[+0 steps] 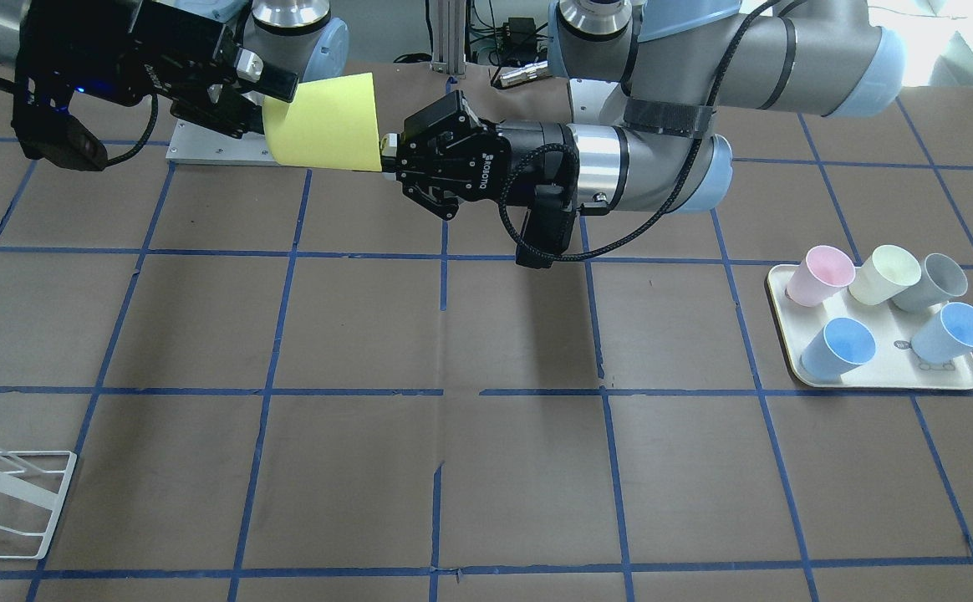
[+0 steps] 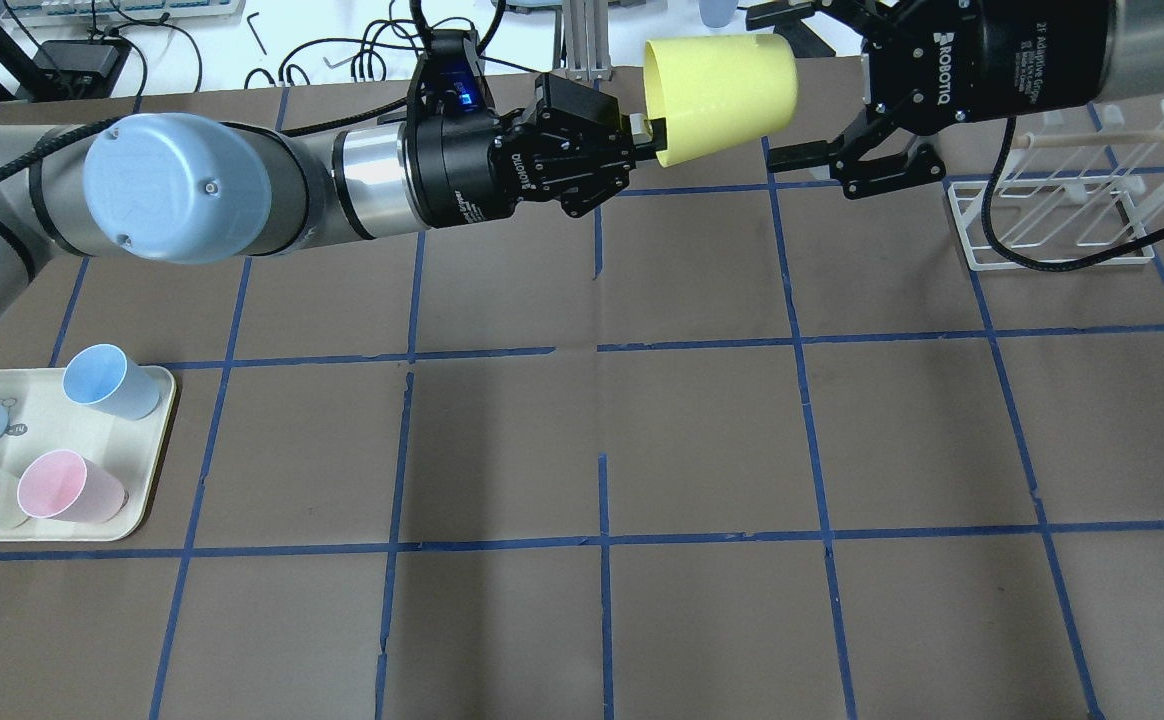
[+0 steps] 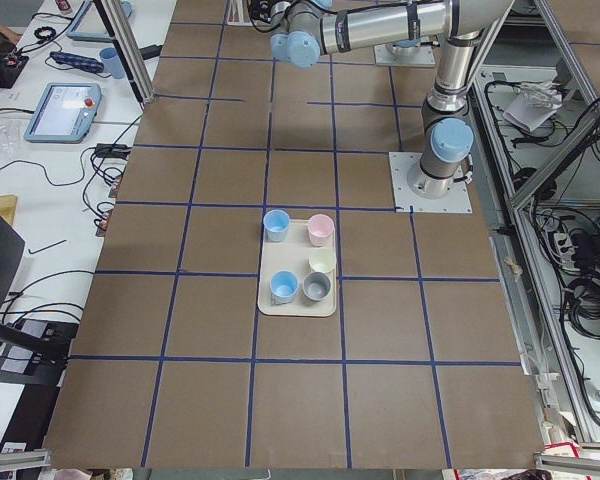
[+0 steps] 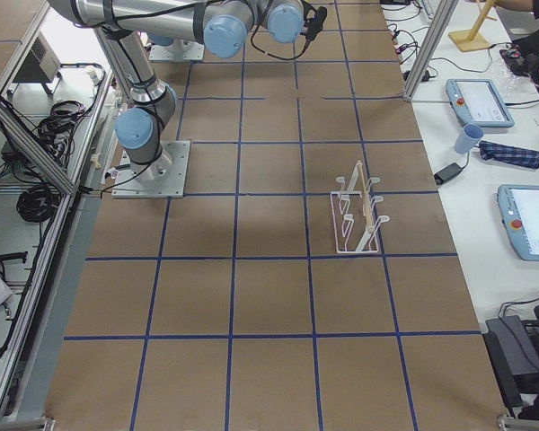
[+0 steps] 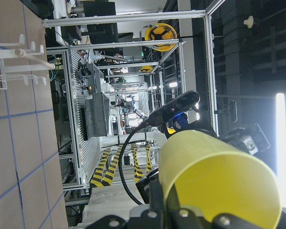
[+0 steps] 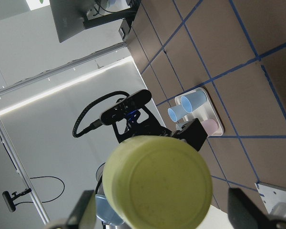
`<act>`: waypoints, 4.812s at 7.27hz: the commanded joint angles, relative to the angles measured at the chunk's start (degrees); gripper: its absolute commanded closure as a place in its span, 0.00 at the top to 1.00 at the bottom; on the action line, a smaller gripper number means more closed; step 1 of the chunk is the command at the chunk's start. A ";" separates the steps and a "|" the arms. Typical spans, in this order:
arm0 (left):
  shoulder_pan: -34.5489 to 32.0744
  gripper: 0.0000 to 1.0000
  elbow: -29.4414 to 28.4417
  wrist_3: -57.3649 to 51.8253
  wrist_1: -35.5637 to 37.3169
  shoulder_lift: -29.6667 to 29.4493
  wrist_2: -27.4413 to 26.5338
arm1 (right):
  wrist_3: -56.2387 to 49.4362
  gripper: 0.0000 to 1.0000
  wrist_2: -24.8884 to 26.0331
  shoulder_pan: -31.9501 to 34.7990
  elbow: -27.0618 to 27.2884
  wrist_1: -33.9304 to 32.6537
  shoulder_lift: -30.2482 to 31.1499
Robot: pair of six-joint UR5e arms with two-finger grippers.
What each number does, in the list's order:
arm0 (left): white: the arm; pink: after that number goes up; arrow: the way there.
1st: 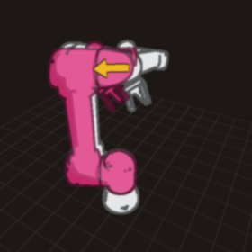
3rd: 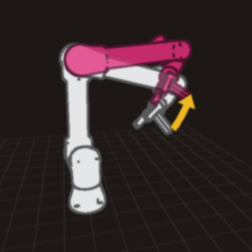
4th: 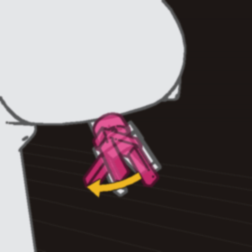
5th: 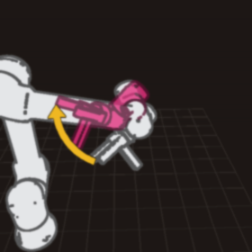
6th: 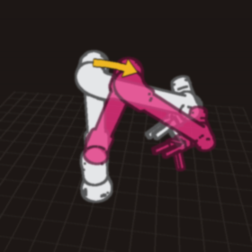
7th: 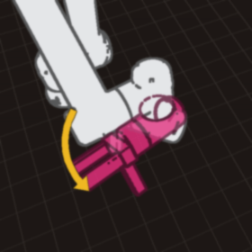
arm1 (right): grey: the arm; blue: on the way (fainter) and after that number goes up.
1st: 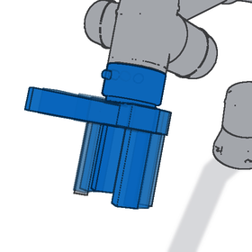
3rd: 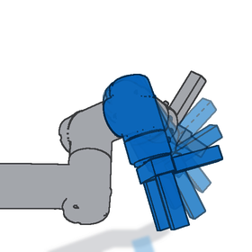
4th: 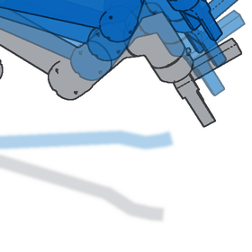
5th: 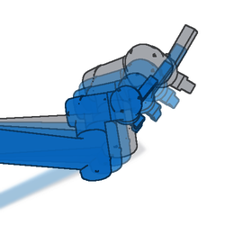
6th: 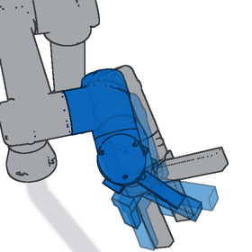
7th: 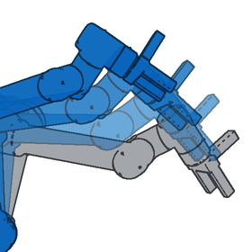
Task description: Transfer IKEA cup to right arm and place on rack
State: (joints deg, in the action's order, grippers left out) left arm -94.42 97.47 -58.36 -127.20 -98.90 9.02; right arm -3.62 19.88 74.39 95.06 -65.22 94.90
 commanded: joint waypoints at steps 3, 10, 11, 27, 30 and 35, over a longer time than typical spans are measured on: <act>-0.06 0.00 0.00 0.00 0.02 0.20 0.03 | 0.19 0.73 -0.45 0.05 -0.04 0.01 0.02; 0.46 0.53 -0.61 1.40 -0.24 0.81 -0.76 | 0.19 0.63 -0.54 0.05 -0.31 -0.17 -0.07; 1.33 0.56 -0.88 4.19 -0.42 1.60 -0.85 | 0.28 0.63 -0.45 0.05 -0.40 -0.26 -0.15; 11.47 0.98 -13.50 38.49 34.04 2.67 -96.33 | -13.52 0.00 75.45 -0.83 -6.18 -37.07 -14.02; 1.27 1.00 -13.81 50.52 36.32 5.19 -104.67 | -13.52 0.00 77.34 -4.42 -14.17 -39.80 -20.26; 9.16 1.00 -10.83 50.53 36.23 9.50 -98.50 | -14.66 0.00 74.87 -6.89 -15.08 -42.52 -24.05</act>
State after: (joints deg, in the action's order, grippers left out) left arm -86.76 84.73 -8.36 -90.77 -91.12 -90.31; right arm -18.21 94.93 67.83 79.60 -106.42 71.88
